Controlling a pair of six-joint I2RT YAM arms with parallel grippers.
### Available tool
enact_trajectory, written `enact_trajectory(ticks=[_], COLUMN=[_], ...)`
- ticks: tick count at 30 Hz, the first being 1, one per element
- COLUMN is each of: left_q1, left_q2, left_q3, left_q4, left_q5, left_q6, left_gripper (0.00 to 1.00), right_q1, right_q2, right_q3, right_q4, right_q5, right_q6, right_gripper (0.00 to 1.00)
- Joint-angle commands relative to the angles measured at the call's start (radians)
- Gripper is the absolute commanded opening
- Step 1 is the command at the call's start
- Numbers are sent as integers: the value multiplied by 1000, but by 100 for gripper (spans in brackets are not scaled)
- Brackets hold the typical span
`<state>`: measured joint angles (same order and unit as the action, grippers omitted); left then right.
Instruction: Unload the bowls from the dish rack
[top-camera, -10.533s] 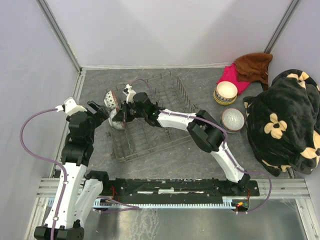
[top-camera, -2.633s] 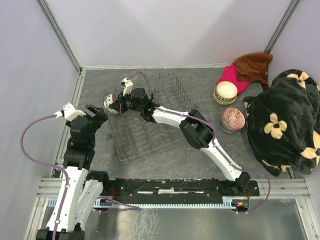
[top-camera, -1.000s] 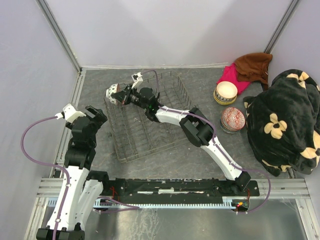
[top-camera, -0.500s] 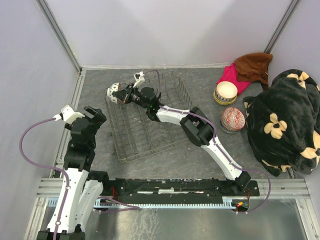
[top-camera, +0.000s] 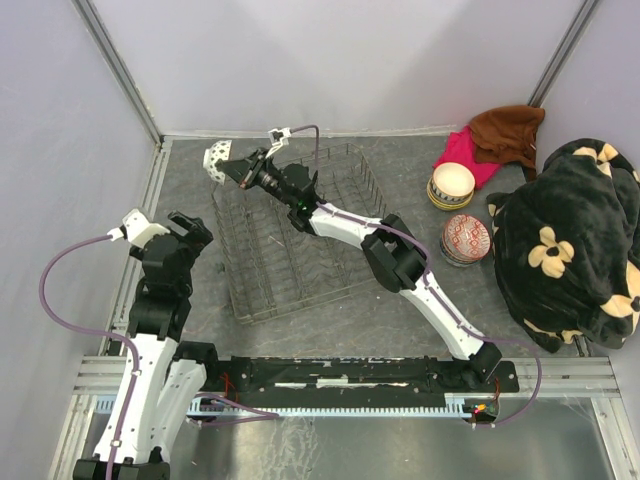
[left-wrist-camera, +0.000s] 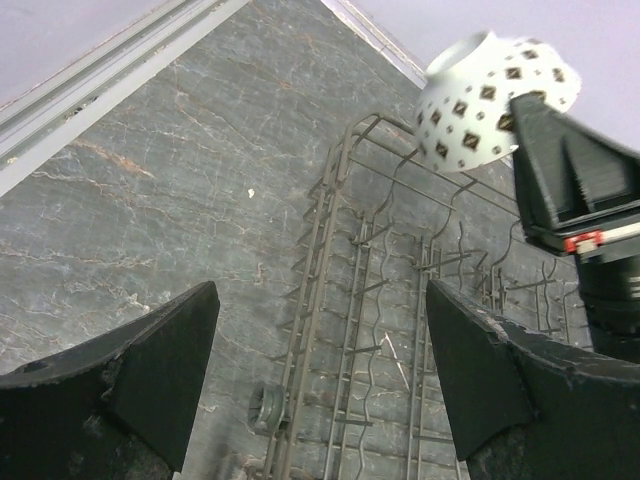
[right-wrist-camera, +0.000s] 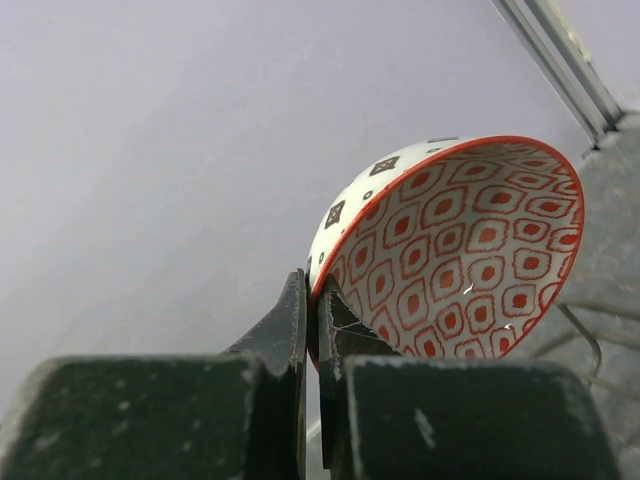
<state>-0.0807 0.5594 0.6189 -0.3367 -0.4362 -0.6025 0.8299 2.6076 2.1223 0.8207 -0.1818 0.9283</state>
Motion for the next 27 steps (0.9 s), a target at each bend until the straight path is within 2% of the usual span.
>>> enact_trajectory(ticks=[1,5,12,21,24,27], left_q1=[0,-1,-1,-2,-1,-1], left_q2=[1,-4,-11,2,2,22], left_q3=[10,10,18,22,19,25], left_q4=[52,53,47,47,53,57], left_q5=[-19,-24,-30,15,38,75], left_q6=[-23,-26,-23,-42,-49,-52], left_gripper=[91,91,91,91,91,91], right_q1=[-3,-3,-13,-47,-56,-58], right_q2=[5,-13,-203,-610,-749,-892], right_q3=[75,44,-183,-570,-662,-670], right_q4=[156,173,196,101,-12,-294], right_q5=[1,4,40,102,118,175], right_q6=[7,-5,-106,-353,-434,-556], right_gripper=[1,1,1,1,1,1])
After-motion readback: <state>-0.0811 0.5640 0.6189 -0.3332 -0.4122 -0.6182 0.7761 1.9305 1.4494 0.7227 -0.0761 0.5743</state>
